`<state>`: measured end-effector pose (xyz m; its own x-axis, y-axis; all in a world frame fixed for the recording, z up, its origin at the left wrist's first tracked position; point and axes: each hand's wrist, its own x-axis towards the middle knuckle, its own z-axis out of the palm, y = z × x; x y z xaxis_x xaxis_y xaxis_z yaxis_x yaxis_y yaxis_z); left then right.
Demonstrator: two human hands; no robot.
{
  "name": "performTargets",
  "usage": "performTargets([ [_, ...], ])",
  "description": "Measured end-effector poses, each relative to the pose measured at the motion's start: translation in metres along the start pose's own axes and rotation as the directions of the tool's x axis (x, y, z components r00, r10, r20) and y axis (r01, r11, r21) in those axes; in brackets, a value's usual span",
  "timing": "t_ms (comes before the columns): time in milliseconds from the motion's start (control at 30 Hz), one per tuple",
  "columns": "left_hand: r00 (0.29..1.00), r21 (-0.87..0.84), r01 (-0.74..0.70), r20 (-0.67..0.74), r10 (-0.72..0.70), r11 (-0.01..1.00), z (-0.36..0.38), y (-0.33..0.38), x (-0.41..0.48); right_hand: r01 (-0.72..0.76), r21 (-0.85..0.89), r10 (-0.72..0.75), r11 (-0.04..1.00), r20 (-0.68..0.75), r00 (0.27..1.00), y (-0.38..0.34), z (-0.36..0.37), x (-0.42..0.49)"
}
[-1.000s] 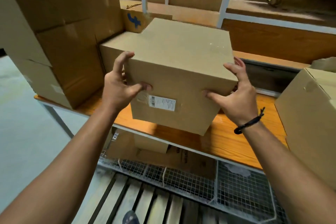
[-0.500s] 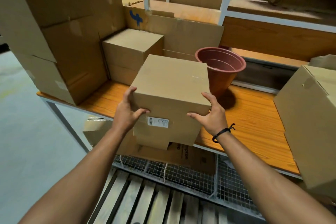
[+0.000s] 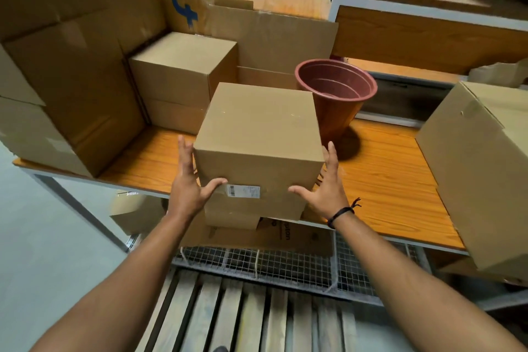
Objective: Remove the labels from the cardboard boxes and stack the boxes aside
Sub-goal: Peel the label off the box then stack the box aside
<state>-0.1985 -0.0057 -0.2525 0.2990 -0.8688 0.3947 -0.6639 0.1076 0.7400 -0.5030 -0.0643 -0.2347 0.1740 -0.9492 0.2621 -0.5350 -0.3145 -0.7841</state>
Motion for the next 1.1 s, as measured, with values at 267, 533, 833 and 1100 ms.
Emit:
performTargets([
  [267,0.95,-0.083,0.262,0.195,-0.243,0.961,0.02,-0.019,-0.031,-0.215,-0.051,0.215,0.975,0.009,0.977,0.016,0.024,-0.025],
  [533,0.998,-0.01,0.055,-0.006,-0.055,0.998,-0.007,0.022,0.0,0.041,-0.301,-0.128,0.953,-0.276,0.953,-0.038,-0.006,-0.004],
  [833,0.994,0.056,-0.034,-0.103,0.039,0.998,-0.045,0.081,0.046,0.059,-0.349,-0.176,0.935,-0.316,0.932,-0.079,-0.048,0.051],
  [1100,0.996,0.108,0.092,0.0,-0.092,0.99,-0.039,0.07,0.065,0.041,-0.185,-0.012,0.982,0.152,0.988,-0.062,-0.046,0.042],
])
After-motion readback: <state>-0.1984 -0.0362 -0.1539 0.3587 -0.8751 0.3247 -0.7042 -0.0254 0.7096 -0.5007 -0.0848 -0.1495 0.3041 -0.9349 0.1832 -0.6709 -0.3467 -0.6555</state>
